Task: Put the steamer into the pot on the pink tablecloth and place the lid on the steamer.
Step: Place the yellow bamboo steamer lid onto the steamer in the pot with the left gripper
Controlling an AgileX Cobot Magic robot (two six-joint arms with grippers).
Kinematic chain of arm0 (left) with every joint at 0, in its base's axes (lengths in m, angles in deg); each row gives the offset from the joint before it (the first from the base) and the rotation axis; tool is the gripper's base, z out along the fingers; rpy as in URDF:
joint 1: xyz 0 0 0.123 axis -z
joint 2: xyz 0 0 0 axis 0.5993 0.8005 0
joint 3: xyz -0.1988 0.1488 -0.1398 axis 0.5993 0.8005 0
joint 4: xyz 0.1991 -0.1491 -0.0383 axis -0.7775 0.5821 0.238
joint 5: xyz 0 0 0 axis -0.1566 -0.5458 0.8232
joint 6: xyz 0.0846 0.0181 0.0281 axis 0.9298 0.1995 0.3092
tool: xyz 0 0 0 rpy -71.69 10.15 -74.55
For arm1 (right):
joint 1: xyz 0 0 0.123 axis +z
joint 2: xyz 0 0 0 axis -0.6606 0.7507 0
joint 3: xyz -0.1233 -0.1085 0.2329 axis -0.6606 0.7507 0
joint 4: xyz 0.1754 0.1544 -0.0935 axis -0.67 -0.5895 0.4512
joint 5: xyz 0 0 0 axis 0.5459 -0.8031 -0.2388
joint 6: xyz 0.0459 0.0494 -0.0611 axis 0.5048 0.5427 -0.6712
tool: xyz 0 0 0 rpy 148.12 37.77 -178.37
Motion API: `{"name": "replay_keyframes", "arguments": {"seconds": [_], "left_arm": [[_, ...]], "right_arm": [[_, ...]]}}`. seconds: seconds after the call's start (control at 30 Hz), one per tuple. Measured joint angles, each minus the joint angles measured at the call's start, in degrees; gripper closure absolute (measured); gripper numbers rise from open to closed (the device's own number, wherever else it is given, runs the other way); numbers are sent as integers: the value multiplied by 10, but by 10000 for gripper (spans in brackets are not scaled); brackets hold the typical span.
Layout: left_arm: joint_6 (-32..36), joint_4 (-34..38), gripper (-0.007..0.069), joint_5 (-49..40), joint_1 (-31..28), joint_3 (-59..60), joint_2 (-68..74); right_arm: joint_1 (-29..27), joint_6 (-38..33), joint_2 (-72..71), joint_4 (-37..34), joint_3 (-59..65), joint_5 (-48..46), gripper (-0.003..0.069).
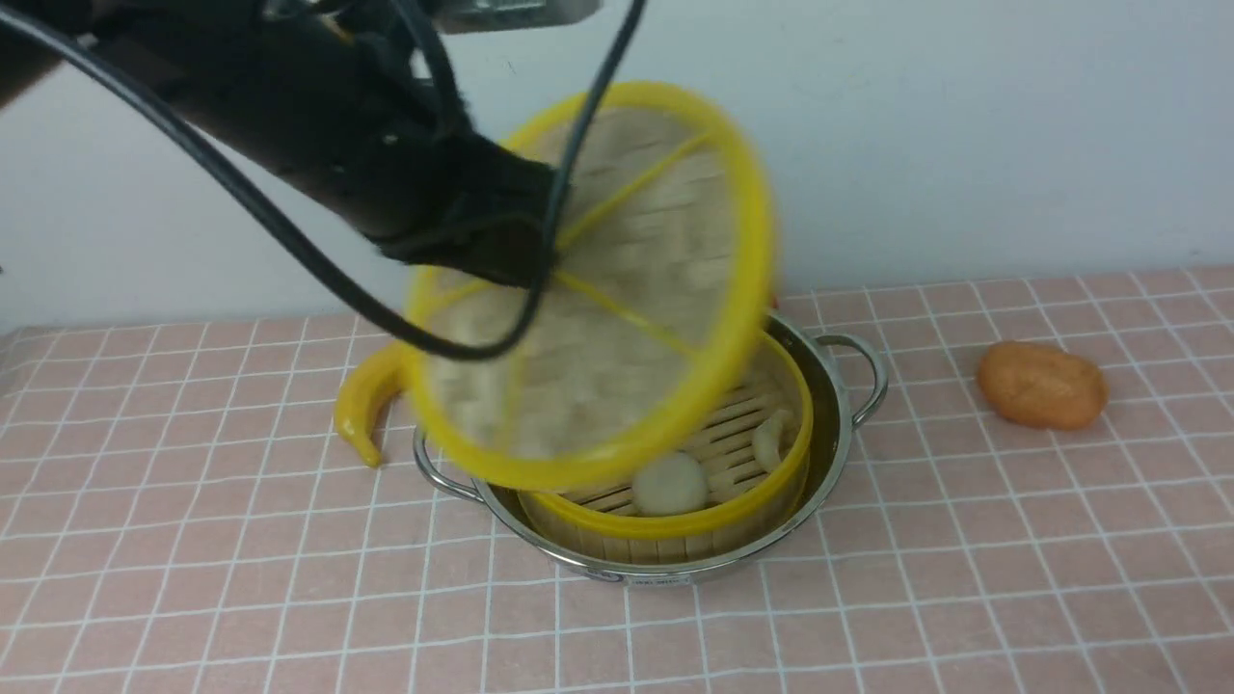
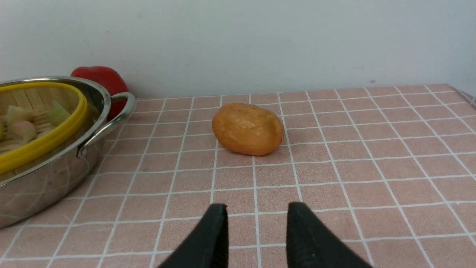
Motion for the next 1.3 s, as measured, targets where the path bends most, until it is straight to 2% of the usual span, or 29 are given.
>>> {"name": "replay_keyframes", "arguments": {"seconds": [0.07,0.1,0.33,0.5,0.67,0.97,1.07,1.13,1.17,1.3], "left_arm": [[-19,-61,505,-8,-7,-43,16],[-20,-66,505,-7,-7,-52,17],[-19,-45,505,-10,18,-119,58],[7,-62,505,-11,33,-121,106],[29,-125,505,-11,56,-121,145],[120,-122,505,-11,99,-121,168],[146,-157,505,-11,126,-121,187],[148,-175,505,-11,130,-121,191],[152,-209,505,-10,135,-121,197],[170,-239,505,-10,135,-121,201]], "right_arm": [[0,0,0,0,0,1,417],[0,0,0,0,0,1,417],[0,0,0,0,0,0,417],[0,0,0,0,0,0,417],[0,0,0,0,0,0,417],[0,0,0,0,0,0,417],[0,0,0,0,0,0,417],[0,0,0,0,0,0,417],[0,0,0,0,0,0,417],[0,0,0,0,0,0,417]]}}
